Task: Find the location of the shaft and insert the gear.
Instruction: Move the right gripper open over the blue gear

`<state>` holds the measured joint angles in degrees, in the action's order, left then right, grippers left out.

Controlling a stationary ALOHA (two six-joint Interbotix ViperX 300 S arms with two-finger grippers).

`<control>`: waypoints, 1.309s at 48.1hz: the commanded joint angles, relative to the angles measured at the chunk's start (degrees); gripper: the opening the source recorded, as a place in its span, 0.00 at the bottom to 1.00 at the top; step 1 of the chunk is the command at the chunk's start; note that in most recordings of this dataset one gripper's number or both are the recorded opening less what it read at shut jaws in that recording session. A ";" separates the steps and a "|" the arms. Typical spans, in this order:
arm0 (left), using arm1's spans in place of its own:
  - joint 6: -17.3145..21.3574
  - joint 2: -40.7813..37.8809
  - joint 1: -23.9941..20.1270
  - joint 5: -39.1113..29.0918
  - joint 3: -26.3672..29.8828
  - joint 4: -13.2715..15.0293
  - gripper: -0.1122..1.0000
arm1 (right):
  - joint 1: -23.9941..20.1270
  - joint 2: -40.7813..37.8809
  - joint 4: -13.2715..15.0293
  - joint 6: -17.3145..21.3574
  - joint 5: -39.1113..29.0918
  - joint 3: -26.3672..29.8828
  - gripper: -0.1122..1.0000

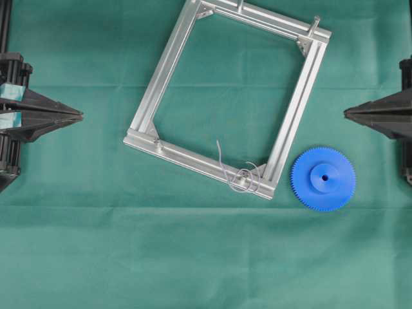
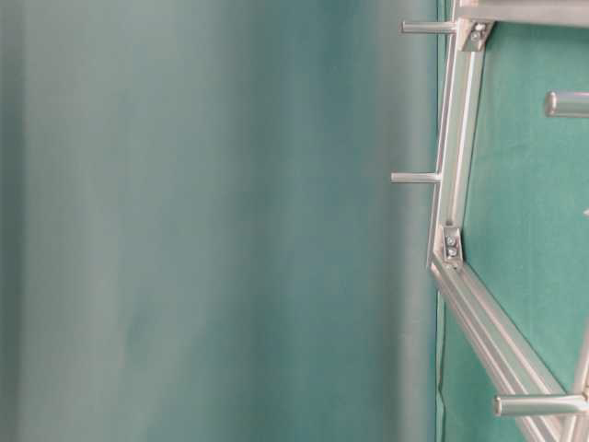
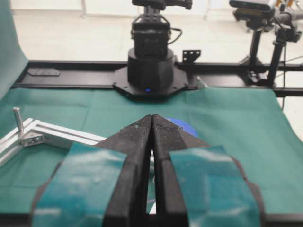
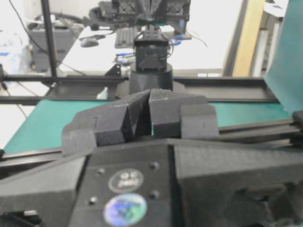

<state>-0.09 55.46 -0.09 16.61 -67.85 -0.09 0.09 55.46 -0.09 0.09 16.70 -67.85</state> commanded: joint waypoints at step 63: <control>0.09 -0.26 -0.09 -8.96 4.31 1.23 0.10 | -0.62 0.62 -0.18 8.96 -46.41 10.99 0.94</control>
<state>0.00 55.46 -0.09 7.12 -64.86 0.97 -0.18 56.60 -0.18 8.00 -27.51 -58.80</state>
